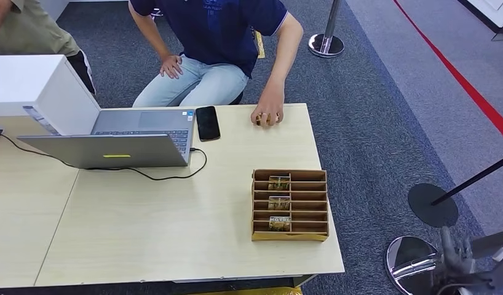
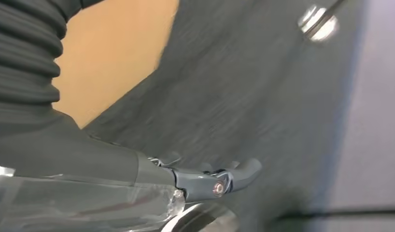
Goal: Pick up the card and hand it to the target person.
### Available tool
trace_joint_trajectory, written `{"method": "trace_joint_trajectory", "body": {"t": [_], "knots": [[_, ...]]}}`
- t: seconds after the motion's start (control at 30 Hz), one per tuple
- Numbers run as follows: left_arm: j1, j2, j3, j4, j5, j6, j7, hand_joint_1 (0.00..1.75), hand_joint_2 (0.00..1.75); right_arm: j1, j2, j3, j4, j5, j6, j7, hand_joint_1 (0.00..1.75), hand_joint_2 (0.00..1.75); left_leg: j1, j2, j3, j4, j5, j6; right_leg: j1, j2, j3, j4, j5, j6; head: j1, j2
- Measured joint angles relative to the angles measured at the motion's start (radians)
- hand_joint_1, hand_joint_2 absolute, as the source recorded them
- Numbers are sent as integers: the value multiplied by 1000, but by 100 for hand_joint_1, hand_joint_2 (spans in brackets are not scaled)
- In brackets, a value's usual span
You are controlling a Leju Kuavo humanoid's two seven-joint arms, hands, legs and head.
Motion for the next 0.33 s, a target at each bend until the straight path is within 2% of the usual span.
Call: {"method": "trace_joint_trajectory", "body": {"t": [0.1,0.27,0.3,0.33], "knots": [[0,-4,0,0,4,14,21,0,0,14,38,0,125,22,-58,75,0,0,0,1,0,0,-1,-1,0,1,0,0,0,-1,0,0],[-1,-9,0,0,13,33,53,0,0,16,109,1,264,61,-223,205,0,0,2,2,0,0,-1,-1,2,1,0,0,-1,-1,0,0],[-1,-10,0,0,15,36,56,0,44,16,123,2,281,67,-238,220,0,0,2,2,0,0,-1,-1,2,1,0,0,-1,-1,0,0],[-1,-11,0,0,17,37,57,0,58,16,130,3,288,69,-244,227,0,0,2,2,0,0,-1,-1,2,1,0,0,-1,-1,0,0]]}}
